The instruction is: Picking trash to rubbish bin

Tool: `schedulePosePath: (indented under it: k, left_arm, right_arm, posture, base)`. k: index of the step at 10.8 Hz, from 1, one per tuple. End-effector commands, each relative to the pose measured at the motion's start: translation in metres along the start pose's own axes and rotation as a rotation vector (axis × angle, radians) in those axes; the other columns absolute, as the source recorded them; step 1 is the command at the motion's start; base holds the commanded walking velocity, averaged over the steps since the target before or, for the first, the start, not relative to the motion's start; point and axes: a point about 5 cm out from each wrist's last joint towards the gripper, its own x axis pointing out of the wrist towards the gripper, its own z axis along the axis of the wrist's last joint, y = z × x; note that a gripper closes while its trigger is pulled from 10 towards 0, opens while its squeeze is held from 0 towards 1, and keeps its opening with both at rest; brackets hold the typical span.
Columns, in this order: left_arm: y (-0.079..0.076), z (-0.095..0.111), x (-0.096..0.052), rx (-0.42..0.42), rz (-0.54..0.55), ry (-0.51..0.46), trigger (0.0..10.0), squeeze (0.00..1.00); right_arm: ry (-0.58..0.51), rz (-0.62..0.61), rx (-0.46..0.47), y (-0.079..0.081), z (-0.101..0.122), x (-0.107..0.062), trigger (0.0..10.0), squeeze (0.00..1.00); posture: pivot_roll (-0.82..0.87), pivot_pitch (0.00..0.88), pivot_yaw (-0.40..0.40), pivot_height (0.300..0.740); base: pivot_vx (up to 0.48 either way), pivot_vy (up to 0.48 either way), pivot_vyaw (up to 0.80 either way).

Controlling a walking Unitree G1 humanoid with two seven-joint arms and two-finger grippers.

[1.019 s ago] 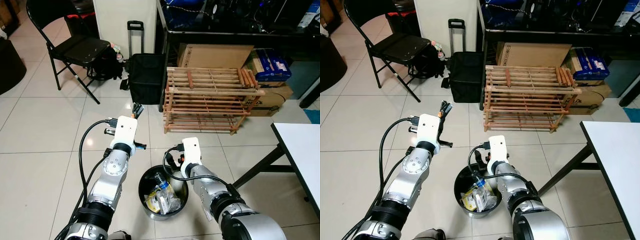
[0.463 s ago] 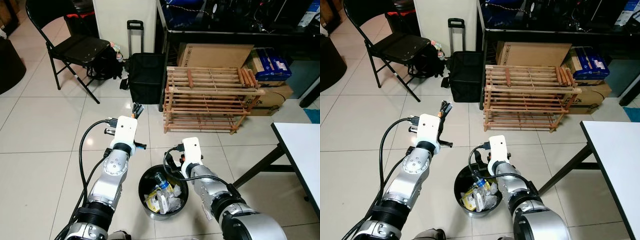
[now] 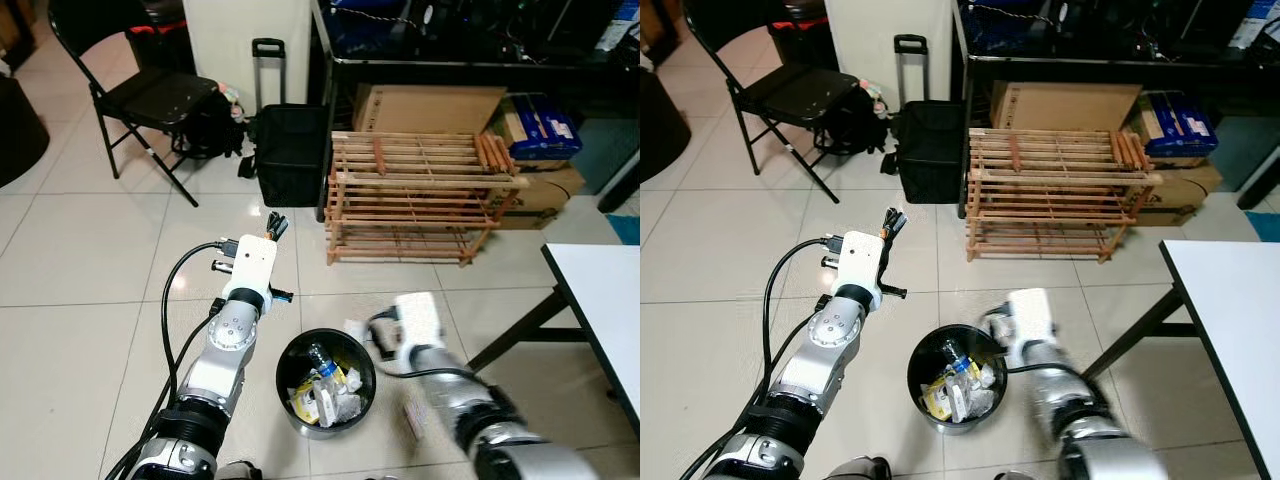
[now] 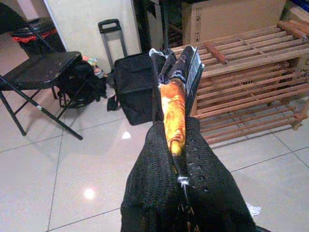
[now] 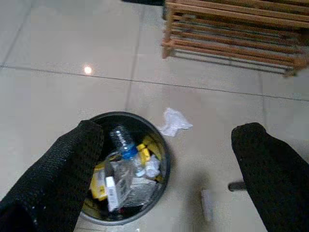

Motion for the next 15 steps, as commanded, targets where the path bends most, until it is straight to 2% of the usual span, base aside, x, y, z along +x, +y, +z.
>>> schedulePosePath:
  k: [1,4,7,8,12,15]
  left_arm:
    - [-0.002,0.001,0.001,-0.009,-0.008,-0.004,10.0,0.00]
    - [-0.002,0.002,0.001,-0.012,-0.006,-0.012,10.0,0.00]
    - [0.000,0.004,0.001,-0.007,-0.003,-0.021,10.0,0.00]
    - [0.000,0.004,0.001,-0.005,-0.005,-0.023,10.0,0.00]
    - [-0.001,0.005,0.001,-0.002,-0.012,-0.026,10.0,0.00]
    - [-0.001,0.005,0.001,0.000,-0.014,-0.026,10.0,0.00]
  right_arm:
    - [0.041,-0.028,0.015,-0.005,-0.010,-0.003,10.0,0.00]
    - [0.117,-0.082,0.001,-0.016,-0.032,-0.010,10.0,0.00]
    - [0.222,-0.138,0.002,-0.029,-0.067,-0.027,10.0,0.00]
    - [0.257,-0.185,0.016,-0.041,-0.080,-0.035,10.0,0.00]
    - [0.317,-0.277,0.051,-0.063,-0.105,-0.055,10.0,0.00]
    - [0.327,-0.317,0.119,-0.071,-0.121,-0.069,10.0,0.00]
  posture:
    - [0.03,0.094,-0.058,0.740]
    - [0.04,0.094,-0.058,0.740]
    - [0.04,0.094,-0.052,0.740]
    - [0.04,0.095,-0.049,0.740]
    - [0.03,0.095,-0.049,0.740]
    - [0.03,0.095,-0.045,0.740]
  base:
    - [0.000,0.000,0.00]
    - [0.000,0.000,0.00]
    - [0.000,0.000,0.00]
    - [0.000,0.000,0.00]
    - [0.000,0.000,0.00]
    - [0.000,0.000,0.00]
